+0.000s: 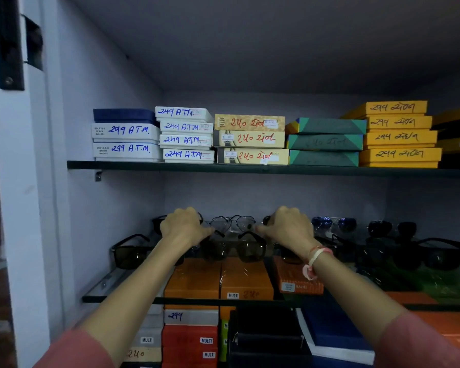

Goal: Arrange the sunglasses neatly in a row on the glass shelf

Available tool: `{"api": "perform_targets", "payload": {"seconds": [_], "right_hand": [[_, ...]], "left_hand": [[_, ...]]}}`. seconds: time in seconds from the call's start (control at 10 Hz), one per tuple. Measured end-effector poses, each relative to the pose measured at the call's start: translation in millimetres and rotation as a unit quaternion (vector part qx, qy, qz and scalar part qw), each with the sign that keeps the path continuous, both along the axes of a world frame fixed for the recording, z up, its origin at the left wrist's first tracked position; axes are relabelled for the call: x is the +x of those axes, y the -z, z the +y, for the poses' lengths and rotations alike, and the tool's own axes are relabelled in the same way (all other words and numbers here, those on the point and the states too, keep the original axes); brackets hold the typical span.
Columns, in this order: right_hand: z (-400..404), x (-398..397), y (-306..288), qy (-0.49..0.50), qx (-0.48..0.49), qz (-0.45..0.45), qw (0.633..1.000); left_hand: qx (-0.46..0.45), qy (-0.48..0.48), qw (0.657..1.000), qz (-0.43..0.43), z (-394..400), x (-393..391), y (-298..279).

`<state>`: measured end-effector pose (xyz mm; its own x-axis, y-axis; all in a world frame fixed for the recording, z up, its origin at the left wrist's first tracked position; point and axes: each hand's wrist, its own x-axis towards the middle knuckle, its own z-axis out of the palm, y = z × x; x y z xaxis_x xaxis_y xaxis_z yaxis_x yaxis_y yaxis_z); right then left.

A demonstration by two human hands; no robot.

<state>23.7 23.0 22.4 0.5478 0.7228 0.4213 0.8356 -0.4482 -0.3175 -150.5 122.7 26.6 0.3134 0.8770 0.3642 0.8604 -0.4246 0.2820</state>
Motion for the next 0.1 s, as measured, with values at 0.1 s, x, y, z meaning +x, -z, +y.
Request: {"api": "perform_targets", "payload": {"seconds": [0.1], "right_hand": [[-39.1,11.8,-10.3,-0.019,0.054,0.018,0.998]], "left_hand": [[0.127,0.052,0.988,-0.073,-20.4,-10.4,6.2]]}}
